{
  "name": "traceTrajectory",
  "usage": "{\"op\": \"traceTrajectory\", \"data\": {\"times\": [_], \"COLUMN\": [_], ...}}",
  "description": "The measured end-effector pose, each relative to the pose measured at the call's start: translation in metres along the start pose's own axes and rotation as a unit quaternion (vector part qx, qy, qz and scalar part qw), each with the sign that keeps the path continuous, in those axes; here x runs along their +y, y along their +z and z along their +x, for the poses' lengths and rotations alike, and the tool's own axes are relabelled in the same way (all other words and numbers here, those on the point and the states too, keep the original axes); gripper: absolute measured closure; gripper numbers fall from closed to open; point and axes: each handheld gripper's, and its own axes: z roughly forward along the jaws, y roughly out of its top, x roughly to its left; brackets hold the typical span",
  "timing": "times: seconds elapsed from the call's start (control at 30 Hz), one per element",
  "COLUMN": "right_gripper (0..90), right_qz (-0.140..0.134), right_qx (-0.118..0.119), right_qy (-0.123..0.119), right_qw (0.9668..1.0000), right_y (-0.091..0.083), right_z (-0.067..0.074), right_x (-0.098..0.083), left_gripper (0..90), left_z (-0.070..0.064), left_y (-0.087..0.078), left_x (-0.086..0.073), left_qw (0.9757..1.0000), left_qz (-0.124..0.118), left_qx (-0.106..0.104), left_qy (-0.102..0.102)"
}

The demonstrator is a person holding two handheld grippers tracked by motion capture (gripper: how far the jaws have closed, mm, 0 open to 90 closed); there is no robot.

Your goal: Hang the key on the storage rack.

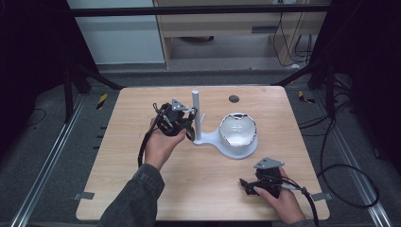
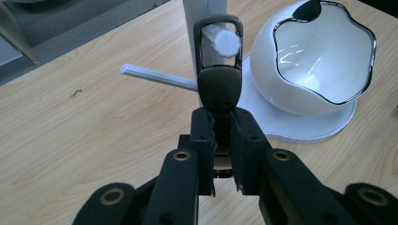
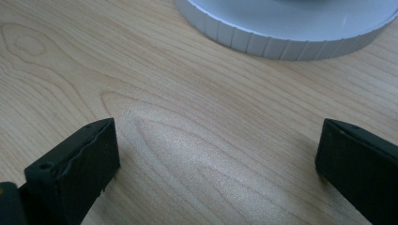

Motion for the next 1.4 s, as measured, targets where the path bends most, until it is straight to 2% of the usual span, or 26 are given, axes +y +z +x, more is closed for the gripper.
{"op": "traceTrajectory", "data": {"times": [0.1,0.8,1.4], "right_gripper": [0.5,0.5,0.5], "right_qz": [0.0,0.0,-0.001], "right_qx": [0.001,0.0,-0.001], "right_qy": [0.001,0.001,0.0], "right_qw": [1.0,1.0,1.0], "right_y": [0.0,0.0,0.0], "right_z": [0.0,0.0,0.0], "right_x": [0.0,0.0,0.0], "left_gripper": [79.9,78.9,73.6], "left_z": [0.0,0.001,0.003], "left_y": [0.001,0.006,-0.007], "left_x": [0.0,0.0,-0.007], "left_qw": [1.0,1.0,0.9998], "left_qz": [-0.001,-0.006,-0.017], "left_qx": [0.0,-0.003,0.001], "left_qy": [0.003,-0.006,-0.006]}}
